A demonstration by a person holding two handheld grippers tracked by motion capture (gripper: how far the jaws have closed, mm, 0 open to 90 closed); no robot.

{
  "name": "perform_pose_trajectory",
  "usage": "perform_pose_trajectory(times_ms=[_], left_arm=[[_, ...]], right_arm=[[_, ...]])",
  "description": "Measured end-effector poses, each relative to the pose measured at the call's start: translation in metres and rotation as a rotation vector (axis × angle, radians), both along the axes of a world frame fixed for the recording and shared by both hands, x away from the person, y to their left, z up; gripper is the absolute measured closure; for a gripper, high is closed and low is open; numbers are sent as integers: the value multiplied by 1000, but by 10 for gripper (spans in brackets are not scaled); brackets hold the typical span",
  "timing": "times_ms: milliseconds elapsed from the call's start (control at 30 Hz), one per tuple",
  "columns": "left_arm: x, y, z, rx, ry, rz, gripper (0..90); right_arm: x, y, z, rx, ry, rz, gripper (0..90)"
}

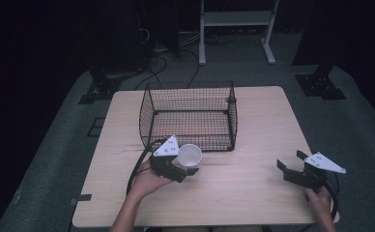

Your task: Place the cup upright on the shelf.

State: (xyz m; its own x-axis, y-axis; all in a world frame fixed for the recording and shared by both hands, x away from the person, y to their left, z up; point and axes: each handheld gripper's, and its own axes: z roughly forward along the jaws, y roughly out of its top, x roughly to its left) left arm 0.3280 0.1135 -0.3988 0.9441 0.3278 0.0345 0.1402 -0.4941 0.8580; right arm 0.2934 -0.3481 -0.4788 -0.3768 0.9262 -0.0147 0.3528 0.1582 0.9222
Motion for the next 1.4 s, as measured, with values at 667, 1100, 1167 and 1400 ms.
perform_pose_trajectory(times_ms=[667,1100,1167,1400], left_arm=[[20,-4,30,5,9,-65,202],[32,-4,44,4,20,-79,202],[34,-4,47,7,17,-83,202],[40,-2,58,4,9,-82,202]], right_arm=[[0,0,0,3,-1,0,130],[0,0,0,5,1,-1,131],[0,0,0,4,0,0,130],[0,0,0,6,1,-2,130]])
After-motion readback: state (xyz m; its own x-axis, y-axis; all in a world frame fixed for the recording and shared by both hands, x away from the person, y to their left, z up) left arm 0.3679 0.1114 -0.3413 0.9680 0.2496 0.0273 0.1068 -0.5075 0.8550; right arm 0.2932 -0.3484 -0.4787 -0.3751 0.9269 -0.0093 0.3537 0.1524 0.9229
